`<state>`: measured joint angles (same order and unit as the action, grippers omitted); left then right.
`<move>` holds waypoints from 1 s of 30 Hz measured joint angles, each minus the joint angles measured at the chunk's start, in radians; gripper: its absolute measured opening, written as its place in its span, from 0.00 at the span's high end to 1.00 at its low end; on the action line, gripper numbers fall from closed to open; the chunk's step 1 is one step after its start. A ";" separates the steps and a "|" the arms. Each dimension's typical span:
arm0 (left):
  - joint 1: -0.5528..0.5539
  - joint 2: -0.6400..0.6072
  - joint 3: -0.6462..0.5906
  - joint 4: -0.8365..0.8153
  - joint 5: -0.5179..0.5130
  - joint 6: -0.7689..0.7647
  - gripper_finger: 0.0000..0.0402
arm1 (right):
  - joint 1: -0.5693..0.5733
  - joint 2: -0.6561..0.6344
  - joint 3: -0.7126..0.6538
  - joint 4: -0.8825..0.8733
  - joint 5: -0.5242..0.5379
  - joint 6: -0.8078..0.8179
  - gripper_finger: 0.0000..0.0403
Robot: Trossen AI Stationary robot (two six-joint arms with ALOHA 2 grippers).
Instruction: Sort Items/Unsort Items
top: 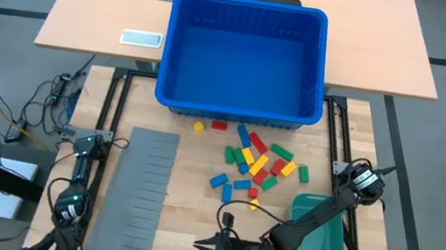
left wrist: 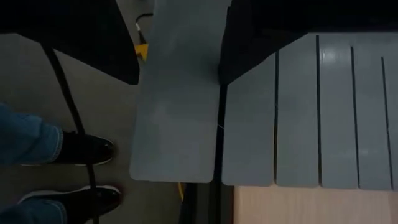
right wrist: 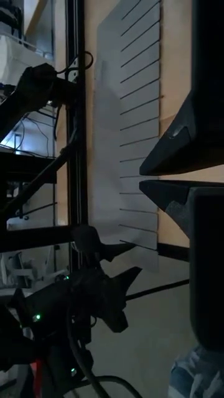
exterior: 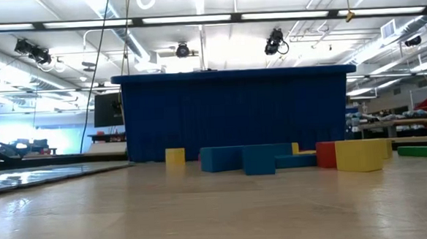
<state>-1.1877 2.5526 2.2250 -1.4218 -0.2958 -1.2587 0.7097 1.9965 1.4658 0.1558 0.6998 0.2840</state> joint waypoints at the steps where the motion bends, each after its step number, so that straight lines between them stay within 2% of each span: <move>1: 0.000 0.002 0.000 0.000 0.000 0.000 0.42 | 0.000 0.000 0.000 -0.001 0.000 0.000 0.93; 5: 0.004 0.006 0.000 -0.004 0.001 -0.006 0.43 | 0.000 0.000 0.000 0.000 0.000 0.000 0.93; 8: 0.009 0.007 0.000 -0.015 0.006 -0.008 0.49 | 0.000 0.000 0.000 0.001 0.000 0.000 0.93; 14: 0.011 0.007 0.003 -0.014 0.032 -0.003 0.75 | 0.000 0.000 0.000 0.000 0.000 0.002 0.93; 19: 0.011 0.013 0.083 -0.074 0.038 -0.002 0.95 | 0.000 0.000 0.000 0.000 -0.001 0.002 0.93; 21: 0.011 0.018 0.129 -0.130 0.028 -0.002 0.96 | 0.000 0.000 0.000 0.000 -0.001 0.002 0.93; 30: 0.022 -0.065 0.127 -0.154 0.036 -0.006 0.97 | 0.000 0.000 0.000 0.012 -0.002 0.001 0.93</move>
<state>-1.1657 2.4873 2.3520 -1.5757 -0.2601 -1.2644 0.7097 1.9965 1.4658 0.1680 0.6983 0.2848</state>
